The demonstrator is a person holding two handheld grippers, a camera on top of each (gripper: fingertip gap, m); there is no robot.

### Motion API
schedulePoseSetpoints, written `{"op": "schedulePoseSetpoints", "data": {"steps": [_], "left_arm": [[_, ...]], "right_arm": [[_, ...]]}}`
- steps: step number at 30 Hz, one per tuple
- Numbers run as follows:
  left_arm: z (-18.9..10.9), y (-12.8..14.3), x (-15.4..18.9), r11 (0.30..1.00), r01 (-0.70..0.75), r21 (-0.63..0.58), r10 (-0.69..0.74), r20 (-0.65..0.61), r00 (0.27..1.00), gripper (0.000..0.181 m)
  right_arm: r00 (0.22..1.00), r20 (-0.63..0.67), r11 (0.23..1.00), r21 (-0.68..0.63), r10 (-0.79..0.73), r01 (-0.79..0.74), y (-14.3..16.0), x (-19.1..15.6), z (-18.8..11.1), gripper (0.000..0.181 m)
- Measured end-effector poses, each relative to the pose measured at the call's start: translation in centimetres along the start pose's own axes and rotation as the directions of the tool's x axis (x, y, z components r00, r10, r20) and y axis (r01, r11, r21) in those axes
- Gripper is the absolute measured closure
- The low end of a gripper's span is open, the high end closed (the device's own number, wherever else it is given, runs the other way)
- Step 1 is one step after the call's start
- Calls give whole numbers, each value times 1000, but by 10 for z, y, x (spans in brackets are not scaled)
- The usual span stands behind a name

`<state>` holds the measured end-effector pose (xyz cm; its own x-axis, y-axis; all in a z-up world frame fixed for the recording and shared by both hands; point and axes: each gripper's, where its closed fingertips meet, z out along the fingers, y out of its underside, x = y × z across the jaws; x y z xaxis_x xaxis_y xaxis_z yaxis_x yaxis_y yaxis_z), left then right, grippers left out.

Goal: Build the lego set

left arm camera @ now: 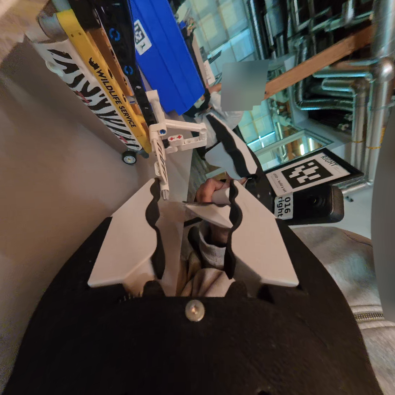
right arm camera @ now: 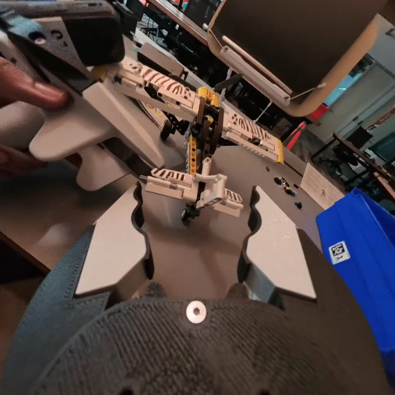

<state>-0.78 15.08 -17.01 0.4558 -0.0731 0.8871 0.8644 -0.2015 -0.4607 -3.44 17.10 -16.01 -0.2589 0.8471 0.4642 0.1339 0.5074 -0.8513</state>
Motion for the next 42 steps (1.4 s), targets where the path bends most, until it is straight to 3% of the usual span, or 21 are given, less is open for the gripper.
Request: {"op": "schedulePoseSetpoints", "data": {"steps": [2,4,6,8,12,17,21,25,28,30,32,34,35,37,39,42], "left_arm": [[-1,0,4,999,-6,43,7,-30,1000,117],[-4,0,5,997,-17,82,20,-36,999,110],[-9,0,7,993,-33,115,38,-39,999,112],[-17,-4,8,986,-55,159,61,-30,998,120],[-35,-8,-1,975,-155,157,143,88,986,145],[-41,-9,-19,962,-260,84,228,279,933,154],[-43,-8,-14,882,-469,-54,455,362,814,147],[-55,-15,1,703,-680,-207,697,389,602,120],[-57,-21,11,501,-769,-397,862,303,406,96],[-55,-20,16,306,-784,-541,951,135,278,74],[-52,-25,14,54,-775,-629,994,-43,105,55],[-44,-29,8,-166,-732,-660,972,-237,-6,57],[-37,-29,5,-215,-715,-666,952,-307,0,55],[-20,-27,2,-227,-692,-685,908,-405,103,54],[-3,-32,-4,-251,-676,-692,867,-472,162,57],[4,-37,-36,-372,-584,-722,784,-581,220,51]], "right_arm": [[996,88,1000,1,3,-3,-6,2,-2,92],[977,204,998,-7,68,-68,-9,3,-5,87],[917,360,985,-41,173,-169,-7,-5,-9,98],[859,424,957,-99,288,-272,-1,-6,-9,108],[858,354,928,-134,372,-347,11,2,1,119],[939,192,953,-154,287,-260,20,8,14,105],[932,209,951,-150,296,-269,20,11,12,102],[845,297,895,-185,445,-406,27,15,12,106],[783,356,860,-228,510,-457,31,9,11,107],[774,370,857,-232,514,-459,32,4,9,107],[760,386,853,-238,523,-465,33,-4,7,108],[738,401,840,-250,543,-482,33,-13,6,108],[727,406,832,-254,554,-493,32,-17,6,109],[717,403,822,-260,569,-507,31,-25,6,111],[732,394,832,-264,555,-489,31,-32,7,109],[763,372,848,-288,528,-446,36,-38,10,105]]}}
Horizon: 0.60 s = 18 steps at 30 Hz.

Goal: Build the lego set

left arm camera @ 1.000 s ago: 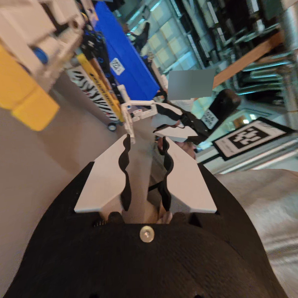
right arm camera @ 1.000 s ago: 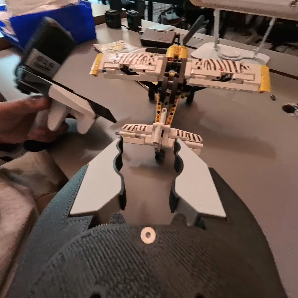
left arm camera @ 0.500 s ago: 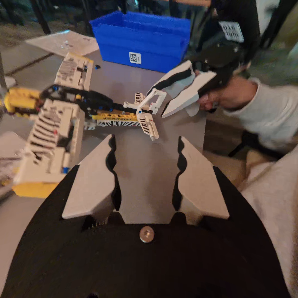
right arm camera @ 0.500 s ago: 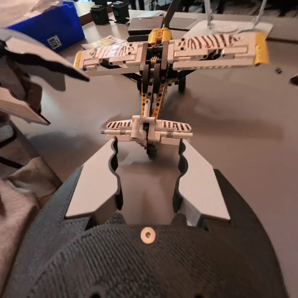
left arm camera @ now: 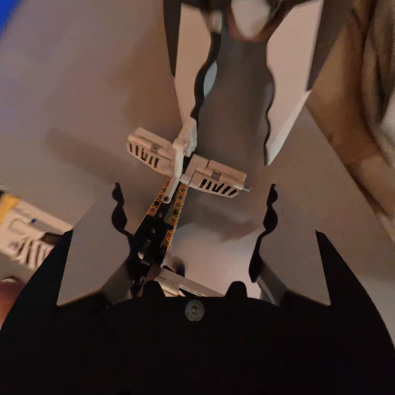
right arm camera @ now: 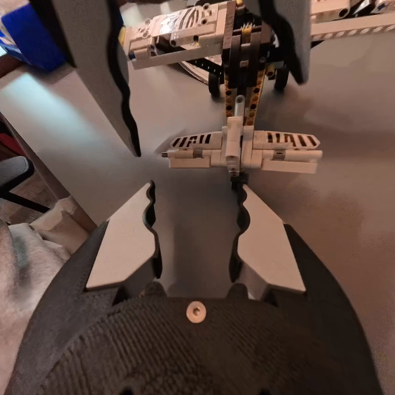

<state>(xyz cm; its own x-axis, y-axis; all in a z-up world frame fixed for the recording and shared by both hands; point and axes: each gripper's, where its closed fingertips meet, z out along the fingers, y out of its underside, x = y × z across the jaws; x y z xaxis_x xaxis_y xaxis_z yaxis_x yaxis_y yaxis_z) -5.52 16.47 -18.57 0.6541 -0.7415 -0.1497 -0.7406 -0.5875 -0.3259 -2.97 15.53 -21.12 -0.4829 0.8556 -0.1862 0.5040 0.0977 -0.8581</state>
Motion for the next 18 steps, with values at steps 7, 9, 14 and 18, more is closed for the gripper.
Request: {"op": "schedulePoseSetpoints", "data": {"steps": [7,9,14,18], "left_arm": [[31,21,-2,971,-138,-194,121,-99,988,27],[31,16,-14,973,-157,-169,151,-50,987,32],[36,9,-11,978,-170,-124,160,-87,983,33],[41,14,-6,972,-182,-151,167,-107,980,36]], "right_arm": [[1000,5,1000,0,22,-22,2,-1,3,101],[998,17,998,4,55,-55,1,2,2,101],[990,53,990,-43,133,-131,4,6,5,104],[987,87,991,-16,133,-132,-3,3,3,117]]}}
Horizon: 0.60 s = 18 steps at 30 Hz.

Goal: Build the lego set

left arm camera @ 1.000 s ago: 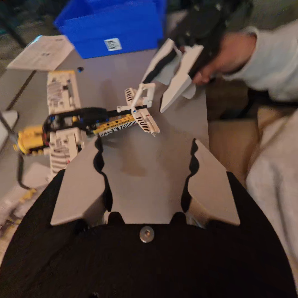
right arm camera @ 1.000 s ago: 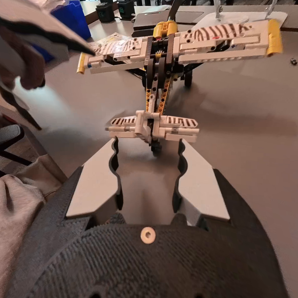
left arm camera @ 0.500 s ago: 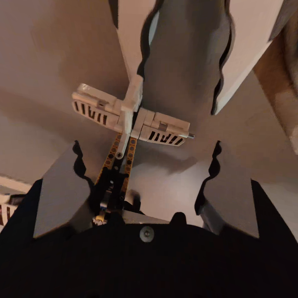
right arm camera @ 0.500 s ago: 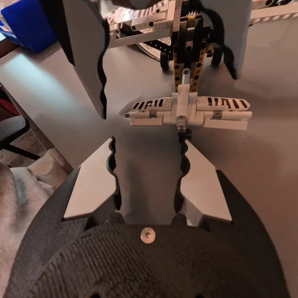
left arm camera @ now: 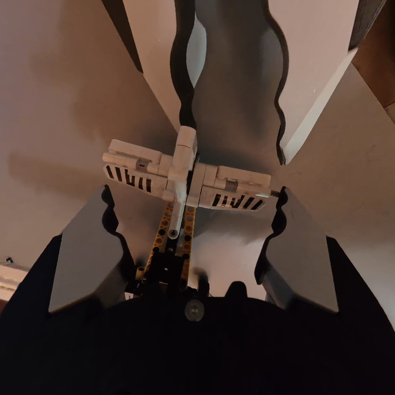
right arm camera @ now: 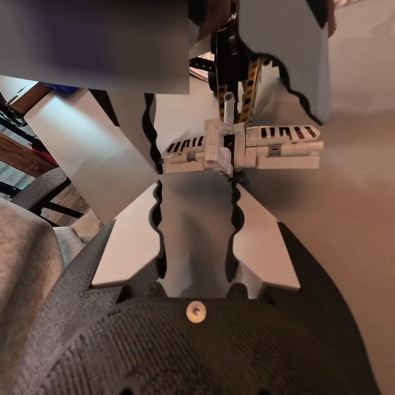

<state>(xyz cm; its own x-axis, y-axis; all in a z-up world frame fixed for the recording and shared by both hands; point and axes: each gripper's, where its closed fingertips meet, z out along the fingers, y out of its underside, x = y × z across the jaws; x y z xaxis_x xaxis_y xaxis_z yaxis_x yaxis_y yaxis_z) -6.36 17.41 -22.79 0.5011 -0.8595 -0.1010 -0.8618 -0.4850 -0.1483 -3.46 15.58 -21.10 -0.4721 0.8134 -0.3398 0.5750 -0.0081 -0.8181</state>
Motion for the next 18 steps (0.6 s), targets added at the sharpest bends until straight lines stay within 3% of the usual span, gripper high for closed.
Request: {"op": "schedulePoseSetpoints", "data": {"steps": [8,18], "left_arm": [[3,0,8,1000,22,2,-22,-81,997,60],[3,-3,10,999,38,-1,-38,-103,994,62]], "right_arm": [[999,34,1000,4,-8,8,-1,-5,0,125],[999,37,996,75,37,-39,-10,-9,1,137]]}}
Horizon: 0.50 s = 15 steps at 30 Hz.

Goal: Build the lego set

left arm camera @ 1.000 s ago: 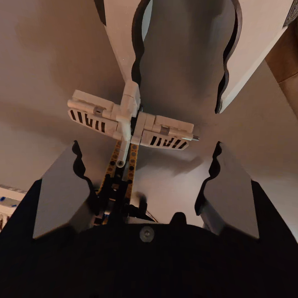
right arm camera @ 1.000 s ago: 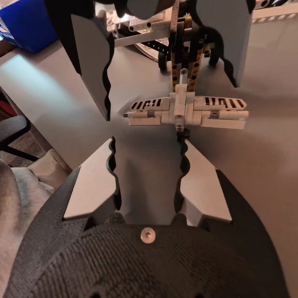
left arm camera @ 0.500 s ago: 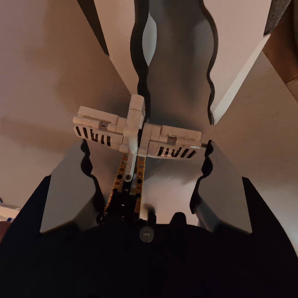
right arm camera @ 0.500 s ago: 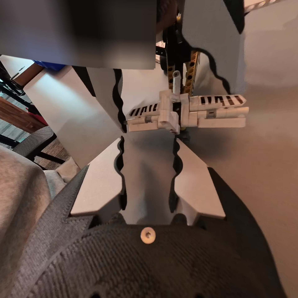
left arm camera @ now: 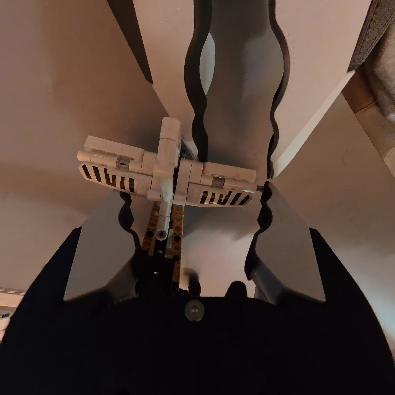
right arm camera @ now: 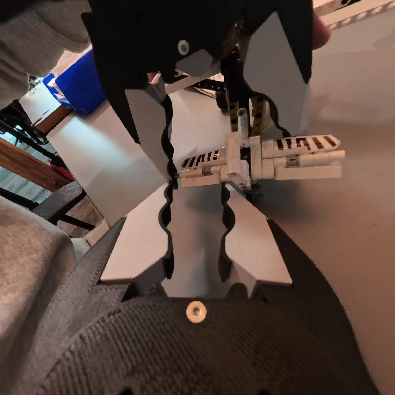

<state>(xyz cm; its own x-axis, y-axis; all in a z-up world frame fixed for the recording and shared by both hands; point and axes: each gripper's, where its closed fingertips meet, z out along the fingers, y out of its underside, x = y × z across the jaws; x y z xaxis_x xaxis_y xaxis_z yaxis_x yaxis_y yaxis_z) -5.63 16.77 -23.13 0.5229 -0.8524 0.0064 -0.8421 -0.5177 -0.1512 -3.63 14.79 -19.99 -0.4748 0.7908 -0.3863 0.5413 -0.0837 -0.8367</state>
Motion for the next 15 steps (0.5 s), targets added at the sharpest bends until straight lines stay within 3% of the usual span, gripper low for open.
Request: {"op": "schedulePoseSetpoints", "data": {"steps": [15], "left_arm": [[0,1,0,1000,9,-14,-9,-4,1000,67]], "right_arm": [[997,-69,999,-10,-35,35,1,4,2,145]]}}
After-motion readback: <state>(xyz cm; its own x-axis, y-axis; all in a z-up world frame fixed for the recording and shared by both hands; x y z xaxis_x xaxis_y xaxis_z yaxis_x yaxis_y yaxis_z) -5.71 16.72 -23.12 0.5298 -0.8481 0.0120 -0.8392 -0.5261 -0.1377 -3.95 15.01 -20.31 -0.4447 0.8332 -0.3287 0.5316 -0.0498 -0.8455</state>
